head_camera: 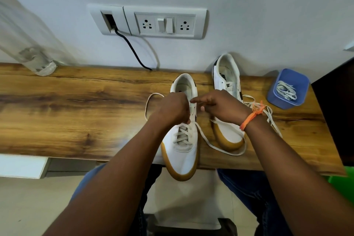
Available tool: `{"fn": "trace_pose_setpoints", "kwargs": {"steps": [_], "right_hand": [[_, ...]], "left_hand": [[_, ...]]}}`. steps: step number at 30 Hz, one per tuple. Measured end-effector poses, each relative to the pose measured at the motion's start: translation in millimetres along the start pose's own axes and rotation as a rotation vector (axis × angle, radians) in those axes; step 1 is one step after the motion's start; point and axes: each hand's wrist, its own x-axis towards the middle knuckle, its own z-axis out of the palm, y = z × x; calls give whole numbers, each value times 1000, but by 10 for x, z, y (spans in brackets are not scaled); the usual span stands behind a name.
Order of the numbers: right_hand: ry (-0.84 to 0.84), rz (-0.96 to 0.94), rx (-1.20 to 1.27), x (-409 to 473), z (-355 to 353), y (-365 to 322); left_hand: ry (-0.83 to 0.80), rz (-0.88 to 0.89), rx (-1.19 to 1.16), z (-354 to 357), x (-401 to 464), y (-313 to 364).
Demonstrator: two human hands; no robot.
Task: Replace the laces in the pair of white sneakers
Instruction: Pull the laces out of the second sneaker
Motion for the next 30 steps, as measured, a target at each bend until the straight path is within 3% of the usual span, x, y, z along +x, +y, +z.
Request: {"fn": "trace_pose_setpoints", "kwargs": {"steps": [6,12,16,23,28,30], "right_hand": [[128,-47,-3,57,92,-35],[248,21,-1,150,194,-76],[221,24,20,168,203,-83],[185,27,-2,157,135,-42],[162,41,62,153,144,-94],[150,47,59,179,137,-96]], "left_hand": [[11,-16,54,32,3,10],[-1,10,105,42,-25,42],[-36,39,62,30,-37,26],[-259,49,-17,-326,-83,-261],[-197,-112,76,-372,-177,-615],[-117,-60,32,-361,-146,-548]]}}
